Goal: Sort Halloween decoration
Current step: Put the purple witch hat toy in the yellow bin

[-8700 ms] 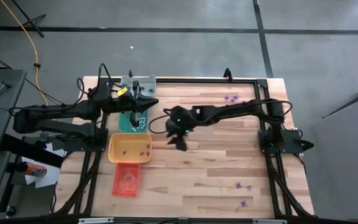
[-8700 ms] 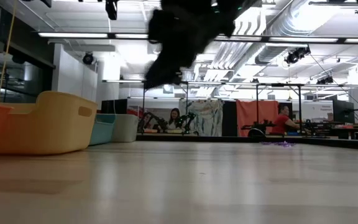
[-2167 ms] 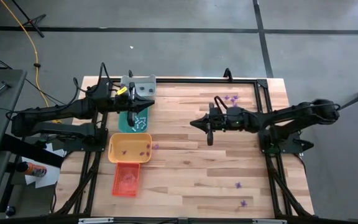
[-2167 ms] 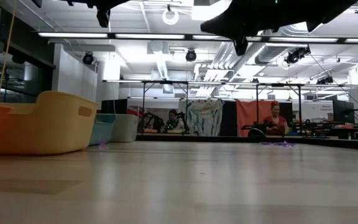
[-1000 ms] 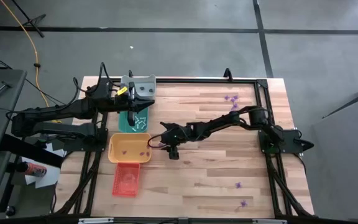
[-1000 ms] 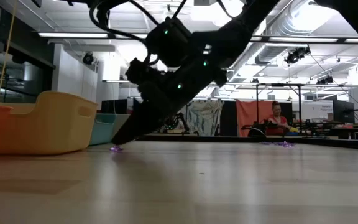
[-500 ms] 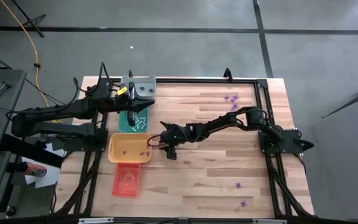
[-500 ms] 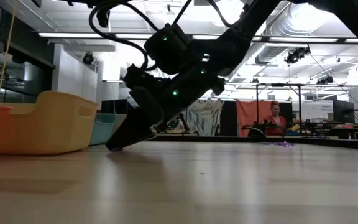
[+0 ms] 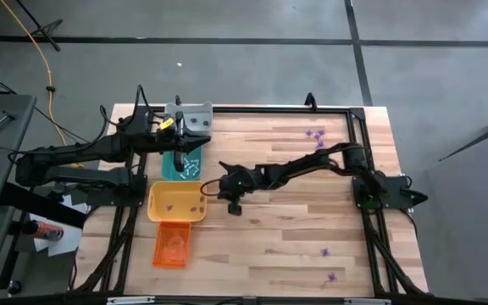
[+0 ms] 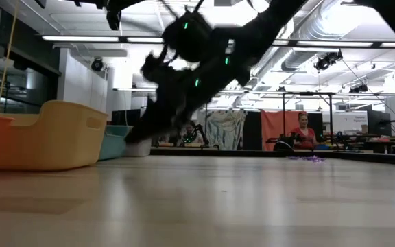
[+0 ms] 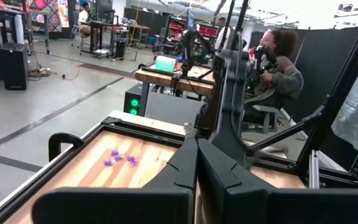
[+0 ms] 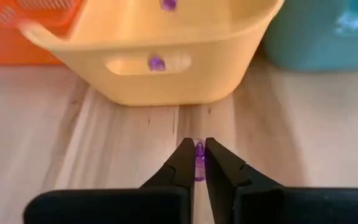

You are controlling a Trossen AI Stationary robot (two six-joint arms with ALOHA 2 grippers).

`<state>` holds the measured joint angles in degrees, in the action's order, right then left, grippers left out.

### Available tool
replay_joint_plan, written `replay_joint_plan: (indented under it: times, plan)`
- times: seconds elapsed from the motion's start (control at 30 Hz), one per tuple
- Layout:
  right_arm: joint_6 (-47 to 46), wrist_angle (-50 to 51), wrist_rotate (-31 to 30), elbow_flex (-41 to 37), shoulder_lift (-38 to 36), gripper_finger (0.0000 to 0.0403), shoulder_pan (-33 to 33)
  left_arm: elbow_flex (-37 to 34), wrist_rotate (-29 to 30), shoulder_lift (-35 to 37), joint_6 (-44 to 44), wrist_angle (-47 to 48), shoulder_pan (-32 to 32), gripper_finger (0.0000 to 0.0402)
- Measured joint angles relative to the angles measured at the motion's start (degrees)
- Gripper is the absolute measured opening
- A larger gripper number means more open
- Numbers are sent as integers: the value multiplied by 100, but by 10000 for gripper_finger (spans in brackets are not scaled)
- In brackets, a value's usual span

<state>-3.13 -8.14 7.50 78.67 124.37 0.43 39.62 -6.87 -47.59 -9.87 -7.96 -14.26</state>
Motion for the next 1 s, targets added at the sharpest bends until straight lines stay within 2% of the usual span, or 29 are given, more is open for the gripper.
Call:
replay_joint_plan:
  times: [0.1, 0.2, 0.33, 0.43, 0.53, 0.67, 0.8, 1.0]
  plan:
    - [408, 686, 87, -78, -525, 5, -70, 0, 0, 0, 2, 4, -1, 0]
    - [541, 1427, 213, -492, -1149, 6, -177, 2, 2, 0, 1, 37, -2, 0]
    - [283, 1516, 216, -1885, -2328, 3, -280, 0, 2, 2, 2, 69, -2, 0]
    - [-465, 1208, 91, -3213, -3361, 2, -286, 0, 12, 2, 4, 83, -2, 0]
    - [-1409, 422, -160, -4339, -4413, 2, -172, 0, 20, 2, 64, 114, -2, 0]
    - [-2137, -1086, -876, -5263, -5368, 1, 17, 0, 62, -25, 200, 127, 0, 0]
    - [-1842, -1934, -1485, -5123, -5545, 1, 18, 0, 79, -85, 205, 115, -2, 0]
    - [-552, -1960, -1404, -3899, -5295, 1, -79, 0, 62, -344, 187, 79, 15, 0]
